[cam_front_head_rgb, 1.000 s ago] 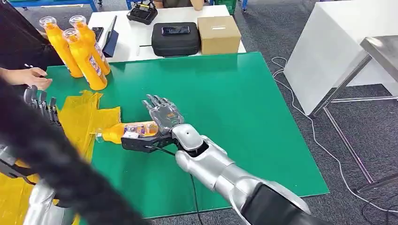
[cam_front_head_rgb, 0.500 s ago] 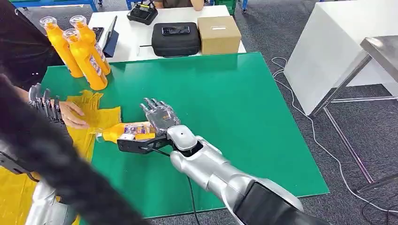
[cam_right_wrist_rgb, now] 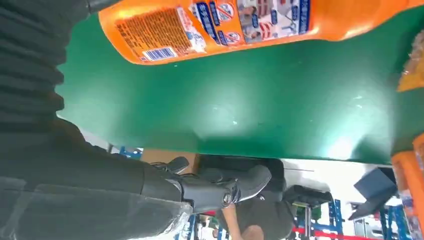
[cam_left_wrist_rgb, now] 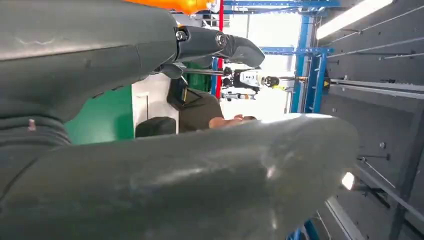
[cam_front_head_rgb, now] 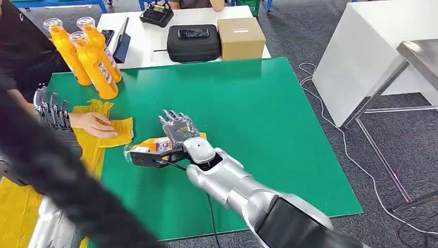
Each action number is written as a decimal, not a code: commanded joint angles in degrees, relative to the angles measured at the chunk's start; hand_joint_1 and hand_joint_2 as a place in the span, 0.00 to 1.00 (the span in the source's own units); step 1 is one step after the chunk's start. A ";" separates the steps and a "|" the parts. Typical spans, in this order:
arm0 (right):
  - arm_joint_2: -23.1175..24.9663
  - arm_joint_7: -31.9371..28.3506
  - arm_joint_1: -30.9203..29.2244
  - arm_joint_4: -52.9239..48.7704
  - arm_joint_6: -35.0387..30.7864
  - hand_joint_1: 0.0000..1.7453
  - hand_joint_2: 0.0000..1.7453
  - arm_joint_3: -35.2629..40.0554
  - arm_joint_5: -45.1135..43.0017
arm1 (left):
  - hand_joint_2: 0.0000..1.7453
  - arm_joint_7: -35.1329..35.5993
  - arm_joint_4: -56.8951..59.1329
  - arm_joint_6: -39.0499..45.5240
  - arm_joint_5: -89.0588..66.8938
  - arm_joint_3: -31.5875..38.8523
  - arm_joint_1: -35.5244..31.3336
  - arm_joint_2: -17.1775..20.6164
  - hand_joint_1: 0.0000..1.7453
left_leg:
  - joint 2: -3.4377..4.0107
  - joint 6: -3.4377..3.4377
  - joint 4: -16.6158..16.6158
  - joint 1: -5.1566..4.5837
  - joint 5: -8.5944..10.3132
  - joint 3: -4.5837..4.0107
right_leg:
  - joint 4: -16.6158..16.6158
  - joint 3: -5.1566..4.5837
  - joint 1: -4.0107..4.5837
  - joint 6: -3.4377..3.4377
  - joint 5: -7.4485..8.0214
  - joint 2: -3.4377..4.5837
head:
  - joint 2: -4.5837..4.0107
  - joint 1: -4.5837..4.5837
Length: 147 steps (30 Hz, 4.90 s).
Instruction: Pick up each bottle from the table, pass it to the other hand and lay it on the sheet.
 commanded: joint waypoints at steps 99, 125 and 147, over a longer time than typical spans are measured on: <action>-4.16 2.90 2.64 14.37 12.71 0.00 1.00 5.79 9.16 | 0.00 -0.82 3.43 -1.06 4.97 -1.62 -3.74 0.14 0.00 | 0.02 -0.05 -0.02 0.05 0.04 0.75 | -0.08 0.76 0.07 -0.01 0.04 -0.03 | -0.02 0.00; -6.16 1.53 6.46 15.29 17.85 1.00 1.00 2.08 5.76 | 0.00 -0.15 2.63 -1.26 4.67 0.28 -4.60 -0.84 0.00 | -0.12 -0.06 -0.15 0.08 0.12 0.79 | -0.25 0.84 0.09 0.00 0.09 -0.18 | -0.02 -0.02; -8.32 -0.17 7.13 12.96 12.37 1.00 1.00 -1.91 2.74 | 0.00 -0.15 2.05 -2.98 4.09 1.16 0.04 0.58 0.00 | 0.01 -0.07 -0.17 0.06 0.13 1.12 | -0.27 1.12 0.07 -0.01 0.13 0.05 | -0.02 0.00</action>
